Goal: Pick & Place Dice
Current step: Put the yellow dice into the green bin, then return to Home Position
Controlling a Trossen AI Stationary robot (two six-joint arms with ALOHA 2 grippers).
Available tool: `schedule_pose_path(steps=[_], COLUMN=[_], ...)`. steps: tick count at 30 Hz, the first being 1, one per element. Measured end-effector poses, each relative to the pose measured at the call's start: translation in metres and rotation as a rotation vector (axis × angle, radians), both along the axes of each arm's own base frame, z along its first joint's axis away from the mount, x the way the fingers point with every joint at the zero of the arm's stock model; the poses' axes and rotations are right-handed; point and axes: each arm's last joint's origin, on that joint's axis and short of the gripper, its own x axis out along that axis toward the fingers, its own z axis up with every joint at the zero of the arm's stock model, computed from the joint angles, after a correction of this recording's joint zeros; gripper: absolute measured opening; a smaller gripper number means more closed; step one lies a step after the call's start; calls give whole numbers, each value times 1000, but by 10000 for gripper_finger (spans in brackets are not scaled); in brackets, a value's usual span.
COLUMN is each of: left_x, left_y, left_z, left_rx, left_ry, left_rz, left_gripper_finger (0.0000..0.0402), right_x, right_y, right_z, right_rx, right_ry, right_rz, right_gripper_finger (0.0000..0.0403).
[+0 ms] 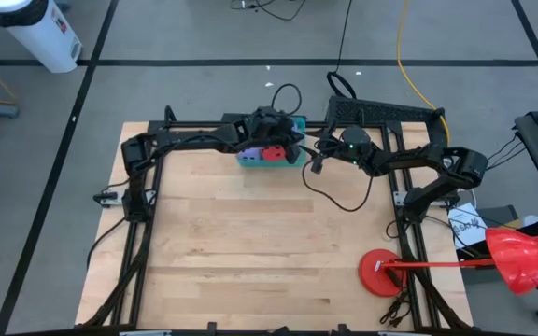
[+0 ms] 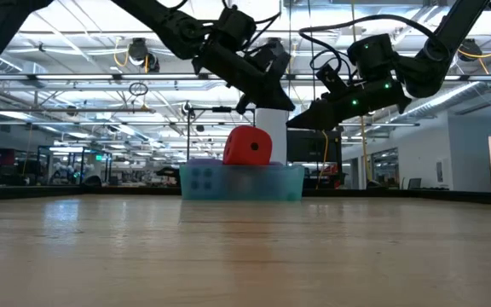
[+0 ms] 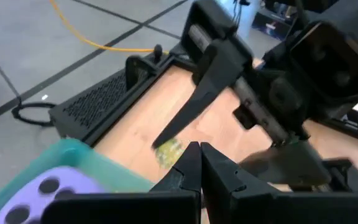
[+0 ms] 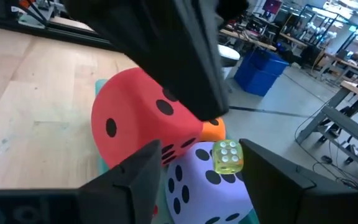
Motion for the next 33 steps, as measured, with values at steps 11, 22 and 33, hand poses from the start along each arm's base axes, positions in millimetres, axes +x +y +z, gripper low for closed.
schedule_pose_path(steps=[11, 22, 33], left_x=[4, -17, -136], left_y=[9, 6, -70], left_z=[-3, 18, 147], left_rx=[-3, 41, 327], left_ry=[22, 109, 129], left_rz=[-15, -91, -287], left_gripper_finger=[1, 1, 1], right_x=[7, 1, -72], right_y=[4, 4, 34], right_z=[10, 25, 89], right_rx=[-33, 70, 418], right_ry=[-61, -92, -175], right_rz=[69, 54, 283], right_gripper_finger=[192, 191, 58])
